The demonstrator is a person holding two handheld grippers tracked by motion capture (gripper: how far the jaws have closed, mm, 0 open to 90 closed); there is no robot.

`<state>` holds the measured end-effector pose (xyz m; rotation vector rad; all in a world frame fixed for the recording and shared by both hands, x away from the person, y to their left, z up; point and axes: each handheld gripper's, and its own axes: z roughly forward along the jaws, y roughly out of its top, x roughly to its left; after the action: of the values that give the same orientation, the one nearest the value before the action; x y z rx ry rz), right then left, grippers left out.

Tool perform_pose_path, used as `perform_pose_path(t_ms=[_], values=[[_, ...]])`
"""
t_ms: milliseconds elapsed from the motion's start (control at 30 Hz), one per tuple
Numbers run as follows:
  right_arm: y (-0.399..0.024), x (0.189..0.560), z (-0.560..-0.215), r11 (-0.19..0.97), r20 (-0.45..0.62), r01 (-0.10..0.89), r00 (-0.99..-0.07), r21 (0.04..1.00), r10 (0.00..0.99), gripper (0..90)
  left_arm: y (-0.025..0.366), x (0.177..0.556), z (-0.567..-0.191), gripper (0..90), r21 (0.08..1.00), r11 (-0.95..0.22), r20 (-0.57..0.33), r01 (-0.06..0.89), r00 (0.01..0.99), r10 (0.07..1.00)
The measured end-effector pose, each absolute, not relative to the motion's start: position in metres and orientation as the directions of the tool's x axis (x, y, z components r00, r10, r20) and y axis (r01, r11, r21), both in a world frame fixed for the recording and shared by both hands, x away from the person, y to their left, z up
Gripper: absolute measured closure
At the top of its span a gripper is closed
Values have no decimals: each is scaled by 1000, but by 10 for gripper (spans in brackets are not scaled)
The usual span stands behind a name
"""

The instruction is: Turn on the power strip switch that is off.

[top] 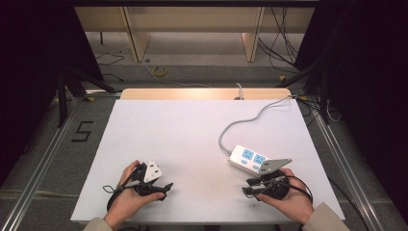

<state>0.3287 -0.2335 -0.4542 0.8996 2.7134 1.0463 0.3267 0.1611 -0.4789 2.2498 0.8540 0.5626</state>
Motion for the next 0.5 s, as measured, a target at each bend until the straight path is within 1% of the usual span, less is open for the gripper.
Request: perform_pose_path(t_ms=[200, 500], values=[[-233, 328, -452, 603, 114, 499, -820, 622, 561, 668, 162, 327, -479, 215, 709, -567, 158, 420, 689, 707], [-231, 332, -449, 623, 96, 495, -823, 606, 560, 779, 164, 329, -478, 218, 710, -563, 161, 422, 682, 714]])
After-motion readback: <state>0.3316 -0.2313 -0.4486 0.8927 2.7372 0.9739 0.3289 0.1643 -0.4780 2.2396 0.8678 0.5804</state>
